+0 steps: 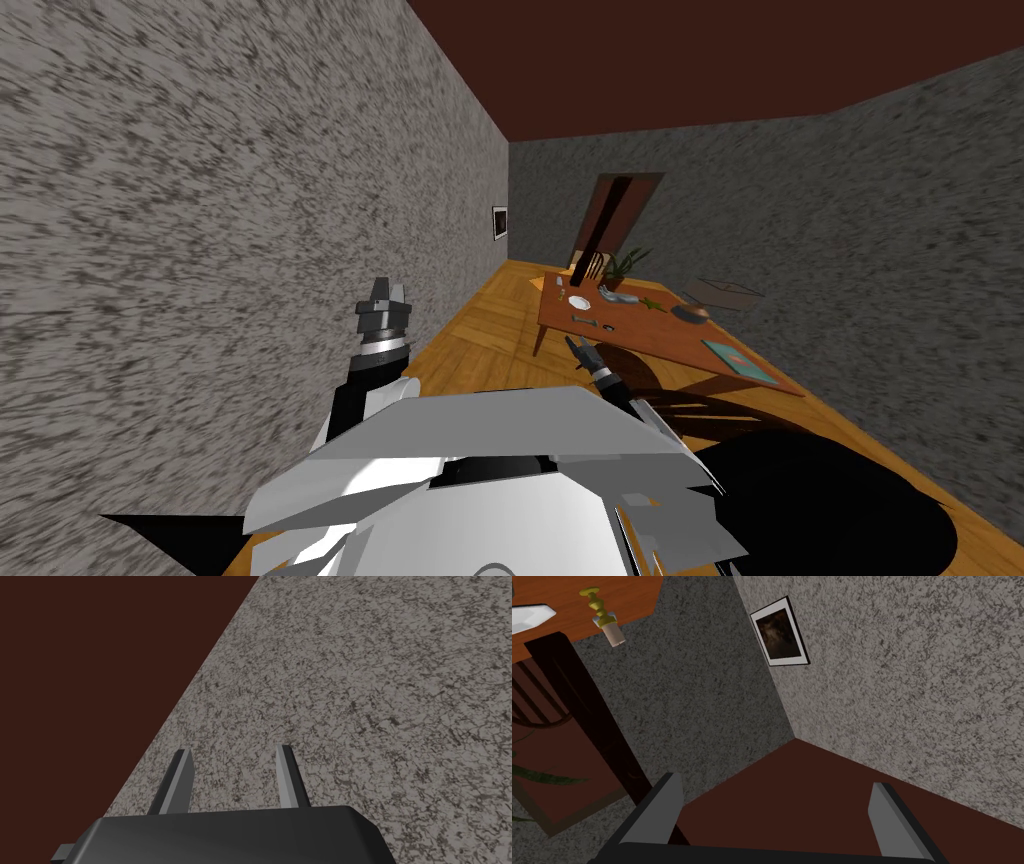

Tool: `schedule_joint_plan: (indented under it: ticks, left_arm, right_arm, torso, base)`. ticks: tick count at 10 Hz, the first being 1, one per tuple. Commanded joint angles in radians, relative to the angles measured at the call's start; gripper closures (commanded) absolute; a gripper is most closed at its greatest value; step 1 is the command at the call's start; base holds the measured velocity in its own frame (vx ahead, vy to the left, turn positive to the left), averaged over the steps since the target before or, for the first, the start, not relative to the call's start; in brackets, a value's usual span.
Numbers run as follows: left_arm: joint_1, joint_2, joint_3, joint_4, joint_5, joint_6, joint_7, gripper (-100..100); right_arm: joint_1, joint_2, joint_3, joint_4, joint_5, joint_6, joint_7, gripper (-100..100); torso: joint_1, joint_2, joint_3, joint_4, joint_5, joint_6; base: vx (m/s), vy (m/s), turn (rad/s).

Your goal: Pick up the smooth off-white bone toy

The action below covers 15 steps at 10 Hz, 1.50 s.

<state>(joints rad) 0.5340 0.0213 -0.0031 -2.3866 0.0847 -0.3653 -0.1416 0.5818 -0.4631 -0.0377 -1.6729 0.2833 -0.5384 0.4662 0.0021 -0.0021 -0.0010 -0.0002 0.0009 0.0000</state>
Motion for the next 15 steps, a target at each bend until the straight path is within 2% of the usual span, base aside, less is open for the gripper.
schedule_joint_plan:
  ticks: [1,3,4,6,7,9,10,11,12,13,14,15]
  left_arm:
    - [0.000,0.000,0.000,0.000,0.000,0.000,0.000,0]
    - [0.000,0.000,0.000,0.000,0.000,0.000,0.000,0]
    - [0.000,0.000,0.000,0.000,0.000,0.000,0.000,0]
    - [0.000,0.000,0.000,0.000,0.000,0.000,0.000,0]
    - [0.000,0.000,0.000,0.000,0.000,0.000,0.000,0]
    - [0.000,0.000,0.000,0.000,0.000,0.000,0.000,0]
    - [0.000,0.000,0.000,0.000,0.000,0.000,0.000,0]
    - [0.000,0.000,0.000,0.000,0.000,0.000,0.000,0]
    - [0.000,0.000,0.000,0.000,0.000,0.000,0.000,0]
    - [0.000,0.000,0.000,0.000,0.000,0.000,0.000,0]
    - [0.000,0.000,0.000,0.000,0.000,0.000,0.000,0]
    - [0.000,0.000,0.000,0.000,0.000,0.000,0.000,0]
  right_arm:
    - [0.002,-0.016,-0.007,0.050,0.014,-0.007,0.020,-100]
    - [0.002,-0.016,-0.007,0.068,0.014,-0.007,0.020,-100]
    - [0.005,-0.042,-0.015,0.106,0.046,-0.009,0.060,-100]
    - [0.005,-0.042,-0.015,0.138,0.046,-0.009,0.060,-100]
    - [0.008,-0.066,-0.023,0.168,0.080,-0.011,0.101,-100]
    - [0.008,-0.066,-0.023,0.208,0.080,-0.011,0.101,-100]
    - [0.011,-0.089,-0.030,0.241,0.114,-0.014,0.142,-100]
    - [0.011,-0.089,-0.030,0.278,0.114,-0.014,0.142,-100]
    - [0.011,-0.089,-0.030,0.277,0.114,-0.014,0.142,-100]
    - [0.014,-0.112,-0.035,0.306,0.148,-0.018,0.184,-100]
    - [0.014,-0.112,-0.035,0.335,0.148,-0.018,0.184,-100]
    - [0.016,-0.133,-0.039,0.374,0.183,-0.023,0.225,-100]
  torso:
    - [0.000,0.000,0.000,0.000,0.000,0.000]
    - [-0.002,0.001,0.001,0.000,0.000,0.001]
    - [-0.003,0.003,0.001,0.000,-0.001,0.001]
    - [-0.001,0.001,0.000,0.000,0.000,0.000]
    - [-0.002,0.001,0.001,0.000,0.000,0.001]
    - [-0.002,0.000,0.000,0.000,0.000,0.000]
    - [-0.002,0.001,0.000,0.000,-0.001,0.001]
    - [-0.002,0.000,0.000,0.000,0.000,0.000]
    - [-0.002,0.000,0.000,0.000,0.000,0.001]
    - [-0.002,0.000,0.000,0.000,-0.001,0.001]
    - [-0.002,-0.001,0.000,0.000,0.000,0.000]
    - [-0.002,-0.001,-0.001,0.000,-0.001,0.000]
  base:
    - [0.037,0.043,0.090]
    - [0.007,0.011,-0.004]
    - [0.027,0.024,0.180]
    - [0.031,0.024,0.031]
    - [0.040,0.035,0.163]
    - [0.037,0.015,0.041]
    - [0.049,0.022,0.161]
    - [0.056,0.018,0.119]
    - [0.033,0.007,-0.015]
    - [0.061,0.029,0.144]
    - [0.066,0.010,0.108]
    - [0.083,-0.001,0.204]
